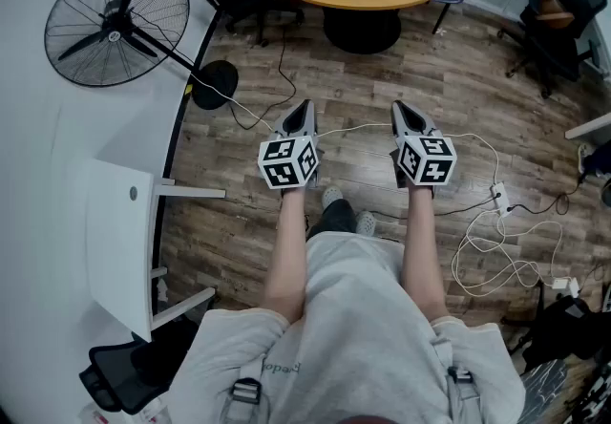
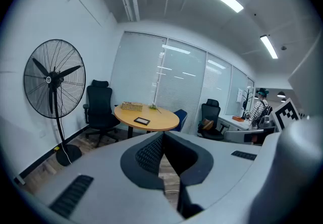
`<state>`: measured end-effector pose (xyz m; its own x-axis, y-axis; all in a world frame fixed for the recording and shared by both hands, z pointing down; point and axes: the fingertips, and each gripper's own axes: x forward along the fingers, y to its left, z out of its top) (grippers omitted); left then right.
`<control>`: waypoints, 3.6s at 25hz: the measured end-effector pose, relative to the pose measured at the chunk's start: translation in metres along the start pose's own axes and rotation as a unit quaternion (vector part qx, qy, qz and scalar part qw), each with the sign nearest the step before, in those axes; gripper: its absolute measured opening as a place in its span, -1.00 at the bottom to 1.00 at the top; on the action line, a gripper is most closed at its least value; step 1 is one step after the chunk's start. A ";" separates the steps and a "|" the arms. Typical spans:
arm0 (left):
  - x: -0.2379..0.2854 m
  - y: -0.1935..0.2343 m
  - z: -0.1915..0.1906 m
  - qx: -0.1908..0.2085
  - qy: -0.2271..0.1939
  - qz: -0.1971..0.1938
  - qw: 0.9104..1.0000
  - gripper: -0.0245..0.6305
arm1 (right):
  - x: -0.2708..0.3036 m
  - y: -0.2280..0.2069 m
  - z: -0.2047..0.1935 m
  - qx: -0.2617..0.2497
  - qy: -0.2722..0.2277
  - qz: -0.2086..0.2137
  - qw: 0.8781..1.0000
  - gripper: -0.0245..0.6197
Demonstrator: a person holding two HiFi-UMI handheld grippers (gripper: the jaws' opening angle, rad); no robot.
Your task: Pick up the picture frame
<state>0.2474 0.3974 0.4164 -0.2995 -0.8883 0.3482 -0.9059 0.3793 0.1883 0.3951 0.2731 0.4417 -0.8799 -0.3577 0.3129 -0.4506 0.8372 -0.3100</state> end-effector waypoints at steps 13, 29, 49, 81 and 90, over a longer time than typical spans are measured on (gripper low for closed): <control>-0.006 0.065 -0.007 -0.038 0.003 0.033 0.999 -0.85 | 0.038 -0.010 -0.019 0.042 0.012 -0.018 0.999 -0.85; 0.168 0.152 0.068 -0.043 0.009 -0.014 0.999 -0.85 | 0.210 -0.046 0.036 0.052 0.066 -0.043 0.996 -0.85; 0.262 0.226 0.082 -0.065 0.033 -0.050 0.996 -0.85 | 0.312 -0.045 0.044 0.065 0.085 -0.070 0.992 -0.85; 0.487 0.220 0.165 -0.022 0.059 -0.011 0.998 -0.85 | 0.497 -0.206 0.149 0.095 0.095 -0.029 0.991 -0.85; 0.539 0.206 0.180 -0.011 0.071 -0.017 0.997 -0.85 | 0.521 -0.246 0.171 0.088 0.095 -0.041 0.991 -0.85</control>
<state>-0.1546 -0.0493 0.4777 -0.2220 -0.8561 0.4667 -0.9076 0.3563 0.2219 0.0215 -0.1897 0.5273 -0.8028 -0.3232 0.5011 -0.5529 0.7181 -0.4226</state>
